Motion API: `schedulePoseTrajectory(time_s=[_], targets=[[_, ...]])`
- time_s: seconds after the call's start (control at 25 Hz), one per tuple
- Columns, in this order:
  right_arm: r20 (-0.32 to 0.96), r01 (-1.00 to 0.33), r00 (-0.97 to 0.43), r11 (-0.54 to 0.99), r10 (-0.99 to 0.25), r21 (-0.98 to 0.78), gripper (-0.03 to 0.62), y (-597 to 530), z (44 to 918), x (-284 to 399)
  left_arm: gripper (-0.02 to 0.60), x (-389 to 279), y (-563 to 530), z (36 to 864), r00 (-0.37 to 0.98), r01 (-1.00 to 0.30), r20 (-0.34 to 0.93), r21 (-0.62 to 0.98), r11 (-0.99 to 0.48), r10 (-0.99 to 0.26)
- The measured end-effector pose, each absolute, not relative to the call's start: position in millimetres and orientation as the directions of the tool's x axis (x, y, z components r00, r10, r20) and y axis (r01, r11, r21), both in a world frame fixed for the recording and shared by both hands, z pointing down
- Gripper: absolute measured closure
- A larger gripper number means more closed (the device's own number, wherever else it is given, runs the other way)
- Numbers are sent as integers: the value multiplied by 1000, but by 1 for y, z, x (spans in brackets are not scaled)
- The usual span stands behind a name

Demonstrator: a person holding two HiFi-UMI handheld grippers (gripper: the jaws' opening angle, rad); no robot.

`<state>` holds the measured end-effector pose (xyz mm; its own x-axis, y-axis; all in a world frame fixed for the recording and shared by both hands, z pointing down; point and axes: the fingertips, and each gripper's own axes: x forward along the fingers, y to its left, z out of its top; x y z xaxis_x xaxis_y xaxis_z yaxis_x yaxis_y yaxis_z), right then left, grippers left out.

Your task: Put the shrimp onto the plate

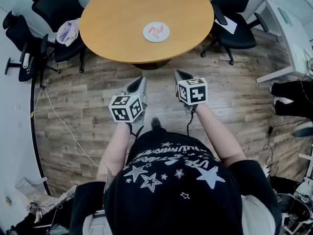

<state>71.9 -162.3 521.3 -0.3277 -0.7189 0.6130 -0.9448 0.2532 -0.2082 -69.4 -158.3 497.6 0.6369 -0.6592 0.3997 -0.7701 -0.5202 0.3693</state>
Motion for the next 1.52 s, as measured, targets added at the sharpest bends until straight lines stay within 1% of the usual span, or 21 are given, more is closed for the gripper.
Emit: schedulePoseTrajectory(time_s=[0.32,0.84,1.52], targets=[[624,-933,-360,278,-694,-228,592,-110,528,90,580,-44,-110,494,627,-778,404,355,-518,-666],[599,-923,-383,316,-703,-220,592,-25,512,111,580,-23,-25,483,611,-791,394,337,-511,-686],[590,-902,-422,382,-688,-200,592,39,506,110,580,-22,42,477,579,-812,363,339,-475,-730]])
